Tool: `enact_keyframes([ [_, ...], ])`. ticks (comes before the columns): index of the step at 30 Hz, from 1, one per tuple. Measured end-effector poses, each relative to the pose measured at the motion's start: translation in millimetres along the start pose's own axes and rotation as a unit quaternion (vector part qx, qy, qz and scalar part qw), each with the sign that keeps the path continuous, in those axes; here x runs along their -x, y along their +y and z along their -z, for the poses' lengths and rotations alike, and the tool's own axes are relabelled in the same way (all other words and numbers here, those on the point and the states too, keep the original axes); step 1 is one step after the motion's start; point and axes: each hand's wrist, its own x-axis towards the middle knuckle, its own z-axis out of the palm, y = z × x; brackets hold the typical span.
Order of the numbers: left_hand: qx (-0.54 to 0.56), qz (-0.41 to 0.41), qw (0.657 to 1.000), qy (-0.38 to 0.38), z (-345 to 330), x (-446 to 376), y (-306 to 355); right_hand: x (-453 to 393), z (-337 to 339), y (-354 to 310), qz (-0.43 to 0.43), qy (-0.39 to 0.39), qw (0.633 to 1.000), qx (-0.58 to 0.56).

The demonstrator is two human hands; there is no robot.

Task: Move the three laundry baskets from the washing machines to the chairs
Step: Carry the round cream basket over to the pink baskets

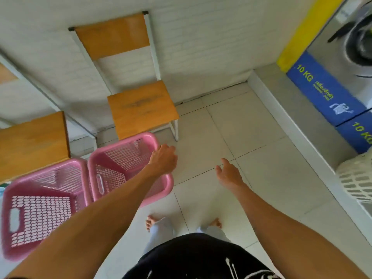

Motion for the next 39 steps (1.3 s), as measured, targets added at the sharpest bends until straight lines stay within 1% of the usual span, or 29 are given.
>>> enact_keyframes([
  [6, -0.033, -0.115, 0.993, -0.006, -2, -50, 169, 5, 117, 124, -0.038, 0.116, 0.992, -0.04],
  [11, -0.04, -0.221, 0.973, -0.046, -31, -54, 316, 22, 173, 223, -0.104, 0.203, 0.968, -0.104],
  [16, -0.104, -0.335, 0.93, -0.107, -74, -55, 435, 56, 205, 321, -0.193, 0.279, 0.921, -0.192],
  [20, -0.109, -0.386, 0.906, -0.134, -102, -61, 525, 82, 225, 398, -0.255, 0.323, 0.883, -0.226],
  [23, -0.108, -0.413, 0.892, -0.15, -124, -67, 590, 88, 245, 451, -0.299, 0.335, 0.86, -0.243],
  [26, -0.115, -0.437, 0.878, -0.158, -144, -79, 652, 80, 273, 494, -0.317, 0.338, 0.85, -0.249],
  [30, -0.128, -0.458, 0.864, -0.165, -166, -101, 730, 66, 316, 549, -0.328, 0.317, 0.859, -0.234],
  [32, -0.126, -0.458, 0.864, -0.169, -177, -112, 767, 59, 341, 579, -0.339, 0.301, 0.865, -0.214],
  [35, -0.123, -0.462, 0.863, -0.167, -192, -133, 819, 44, 378, 620, -0.346, 0.3, 0.866, -0.201],
  [39, -0.123, -0.462, 0.864, -0.157, -212, -160, 869, 23, 411, 665, -0.344, 0.298, 0.865, -0.21],
])
